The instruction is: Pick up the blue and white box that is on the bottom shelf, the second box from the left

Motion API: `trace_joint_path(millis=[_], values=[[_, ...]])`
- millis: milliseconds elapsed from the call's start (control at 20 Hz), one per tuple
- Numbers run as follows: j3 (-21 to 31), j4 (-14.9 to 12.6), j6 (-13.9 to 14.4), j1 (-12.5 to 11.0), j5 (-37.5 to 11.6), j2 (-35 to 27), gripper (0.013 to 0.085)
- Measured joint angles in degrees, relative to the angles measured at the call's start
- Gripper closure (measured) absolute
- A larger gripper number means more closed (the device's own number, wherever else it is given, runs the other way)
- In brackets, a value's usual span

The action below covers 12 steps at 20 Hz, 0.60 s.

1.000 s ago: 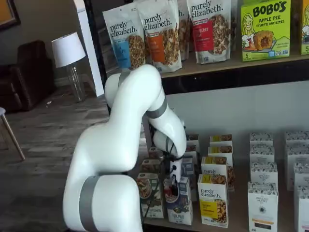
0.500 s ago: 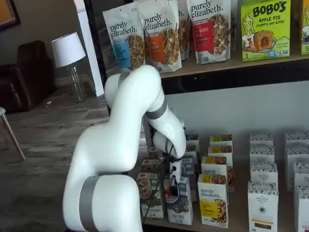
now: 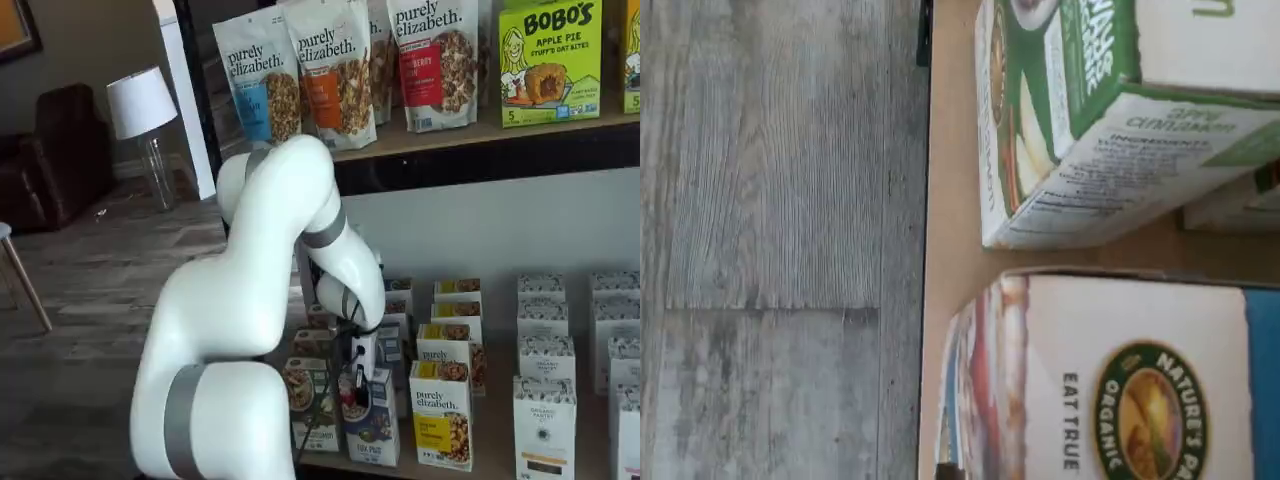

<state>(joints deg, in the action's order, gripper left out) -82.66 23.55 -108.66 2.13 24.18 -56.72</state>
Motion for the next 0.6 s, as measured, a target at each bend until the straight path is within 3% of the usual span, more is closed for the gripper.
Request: trace_joint_path(millis=[600], values=[[0.2,-0.1,0.3,0.3,-0.5,0.0,0.0330]])
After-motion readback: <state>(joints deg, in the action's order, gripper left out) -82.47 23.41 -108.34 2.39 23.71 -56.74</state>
